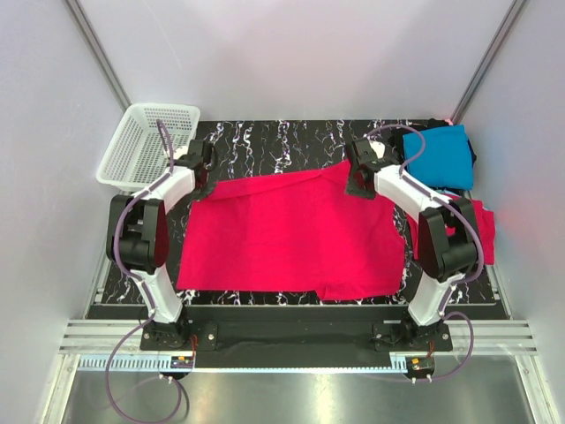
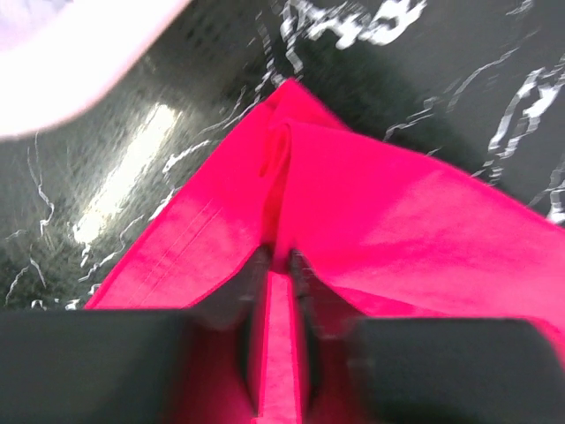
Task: Fold and stack the t-shirts
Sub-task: Fold the tshirt
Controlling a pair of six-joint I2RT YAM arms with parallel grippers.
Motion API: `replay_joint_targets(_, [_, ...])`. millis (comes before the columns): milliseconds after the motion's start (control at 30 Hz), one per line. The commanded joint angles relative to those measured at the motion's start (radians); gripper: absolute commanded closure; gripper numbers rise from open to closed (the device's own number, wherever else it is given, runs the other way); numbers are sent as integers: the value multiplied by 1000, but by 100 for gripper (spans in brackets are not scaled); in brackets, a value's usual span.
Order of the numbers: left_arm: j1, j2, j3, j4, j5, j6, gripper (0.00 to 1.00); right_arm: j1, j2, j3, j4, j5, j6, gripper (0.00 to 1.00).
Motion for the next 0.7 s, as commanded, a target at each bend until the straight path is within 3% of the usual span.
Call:
replay_joint_targets(0, [7, -33, 53, 6, -16, 26, 95, 5, 28, 82, 19, 6, -13, 54])
replay_joint_targets(33, [7, -24, 54, 6, -12, 27, 100, -1, 38, 88, 20, 11, -14, 54])
replay_joint_targets(333, [7, -15, 56, 7, -1, 27, 100, -164, 243, 323, 6, -28, -42, 46])
replay_joint_targets(667, [5, -23, 82, 7, 51, 43, 100, -274, 552, 731, -130, -135, -111, 52])
